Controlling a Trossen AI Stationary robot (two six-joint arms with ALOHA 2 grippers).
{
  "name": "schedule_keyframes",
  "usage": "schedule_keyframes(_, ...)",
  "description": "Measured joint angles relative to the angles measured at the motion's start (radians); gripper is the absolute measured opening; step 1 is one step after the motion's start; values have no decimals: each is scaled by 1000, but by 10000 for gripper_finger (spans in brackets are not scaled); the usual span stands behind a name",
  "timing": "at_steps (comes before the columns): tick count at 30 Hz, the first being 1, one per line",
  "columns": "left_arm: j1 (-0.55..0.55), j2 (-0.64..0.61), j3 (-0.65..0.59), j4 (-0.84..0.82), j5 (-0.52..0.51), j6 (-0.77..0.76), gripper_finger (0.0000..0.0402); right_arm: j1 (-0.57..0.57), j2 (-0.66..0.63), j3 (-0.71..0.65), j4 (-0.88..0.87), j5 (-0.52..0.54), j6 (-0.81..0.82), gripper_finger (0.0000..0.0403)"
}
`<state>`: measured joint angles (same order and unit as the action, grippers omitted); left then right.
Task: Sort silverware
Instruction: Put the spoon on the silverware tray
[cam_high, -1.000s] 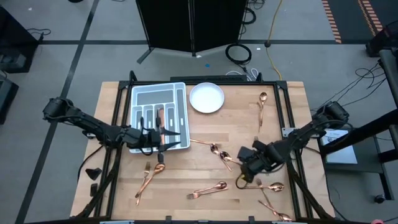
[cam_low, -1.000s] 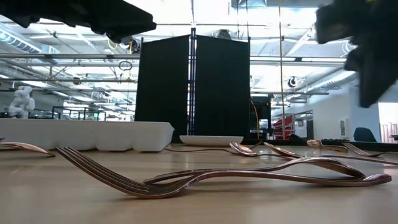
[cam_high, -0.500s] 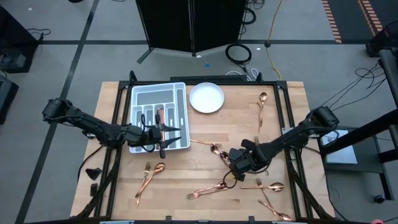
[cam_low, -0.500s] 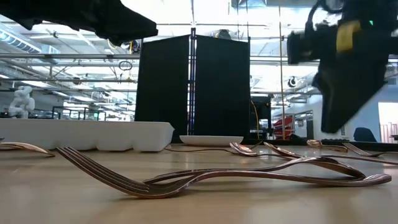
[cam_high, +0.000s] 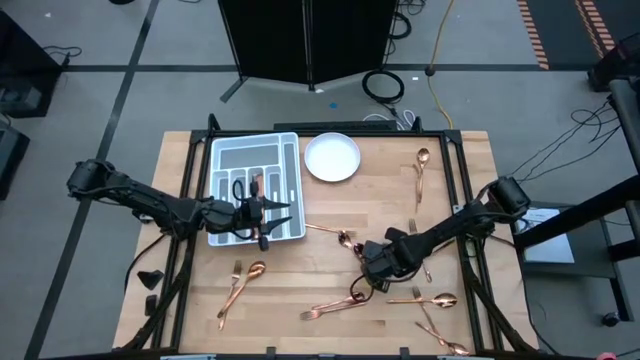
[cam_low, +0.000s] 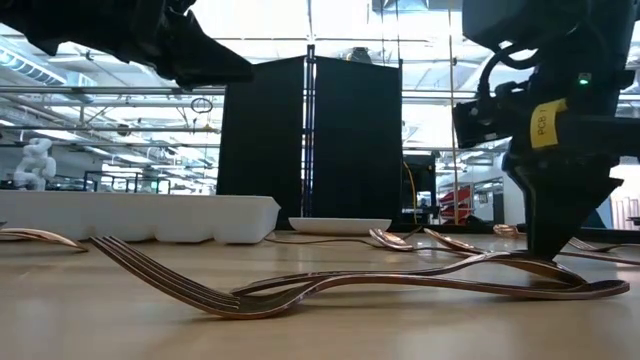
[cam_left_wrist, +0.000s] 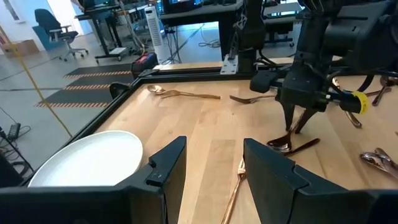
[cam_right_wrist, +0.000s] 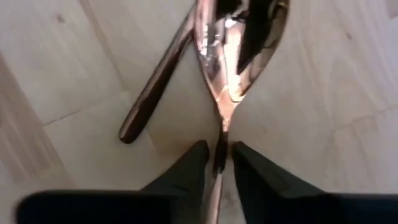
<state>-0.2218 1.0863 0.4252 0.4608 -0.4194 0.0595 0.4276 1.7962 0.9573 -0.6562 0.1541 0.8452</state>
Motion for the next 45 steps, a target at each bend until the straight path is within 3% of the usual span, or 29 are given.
schedule_keyframes(3,0,0,0,-1,0,0,155,-7,-9,-2,1,-17,4,13)
schedule_keyframes(11,0,0,0,1,0,-1,155,-18,-60,-10,-11,43,105,5)
schedule_keyframes(27,0,1,0,83,0,-55,155,98,-340,-10,-157,689,237,1)
schedule_keyframes(33,0,84,1,184,1,-171,155,147,-368,-10,-107,1031,236,0)
schedule_keyframes(35,0,135,0,221,1,-211,155,152,-369,-8,-80,1098,225,0)
schedule_keyframes(45,-1,417,25,502,0,-290,155,135,-369,-8,12,1103,64,0)
